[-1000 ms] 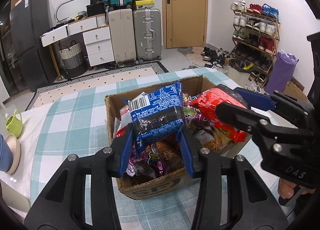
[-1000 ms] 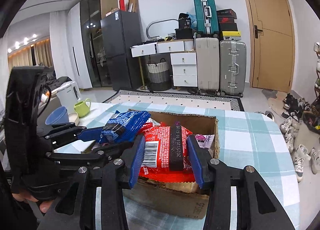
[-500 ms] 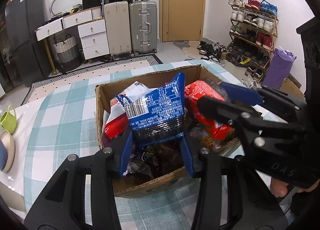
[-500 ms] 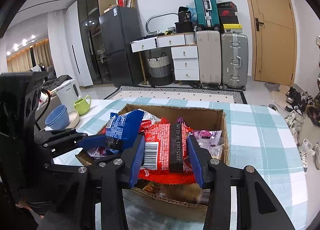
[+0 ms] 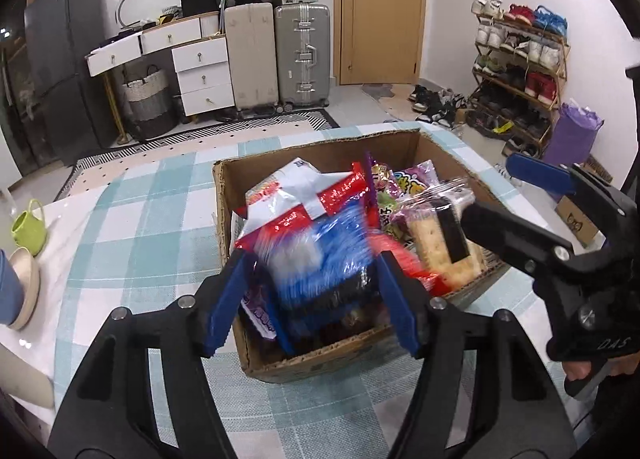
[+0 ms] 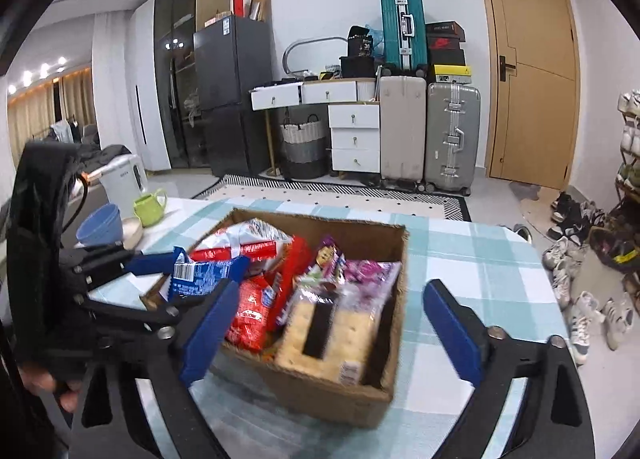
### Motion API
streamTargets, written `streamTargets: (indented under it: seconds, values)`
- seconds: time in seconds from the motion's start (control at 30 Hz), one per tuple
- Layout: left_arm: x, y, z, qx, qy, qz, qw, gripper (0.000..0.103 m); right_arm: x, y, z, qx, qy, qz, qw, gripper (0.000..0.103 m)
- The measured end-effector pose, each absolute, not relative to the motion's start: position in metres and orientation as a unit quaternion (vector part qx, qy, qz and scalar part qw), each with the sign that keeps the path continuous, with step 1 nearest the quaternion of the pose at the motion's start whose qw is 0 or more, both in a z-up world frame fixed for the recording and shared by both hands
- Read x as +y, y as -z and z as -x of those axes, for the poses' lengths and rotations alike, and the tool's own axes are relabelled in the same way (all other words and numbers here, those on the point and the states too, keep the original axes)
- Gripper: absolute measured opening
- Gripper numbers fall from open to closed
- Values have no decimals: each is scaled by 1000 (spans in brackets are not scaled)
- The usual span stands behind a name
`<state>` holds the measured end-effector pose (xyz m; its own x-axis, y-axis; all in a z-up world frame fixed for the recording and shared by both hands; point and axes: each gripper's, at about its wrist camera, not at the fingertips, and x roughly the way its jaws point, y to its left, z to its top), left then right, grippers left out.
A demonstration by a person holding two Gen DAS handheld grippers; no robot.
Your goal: Organize snacks
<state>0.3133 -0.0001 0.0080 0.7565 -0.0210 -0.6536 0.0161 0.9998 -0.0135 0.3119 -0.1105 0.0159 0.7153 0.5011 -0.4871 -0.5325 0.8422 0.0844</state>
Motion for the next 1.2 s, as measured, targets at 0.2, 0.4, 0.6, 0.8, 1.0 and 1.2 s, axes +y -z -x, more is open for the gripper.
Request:
streamTargets:
  seconds: [0.2,0.4,0.6,0.8,1.0,1.2]
  values:
    - [4,-20,-294,323,24,34,945,88,-122,-12,-299,264,-276,31,924,102]
    - [8,-30,-267,305,8,38,951,102,-136,-16,-276,241,-288,1,927,102]
    - [10,-39,-234,288,5,38,957,102,-145,-18,-256,240,-294,-9,925,102]
    - [6,-43,-208,271,7,42,962,102,-151,-20,-233,226,-296,-15,928,102]
    - [5,-40,-181,258,5,45,965,102,-161,-22,-208,202,-300,-20,932,102]
    - [5,-31,-156,237,-5,48,970,102,-169,-14,-191,189,-303,-16,934,102]
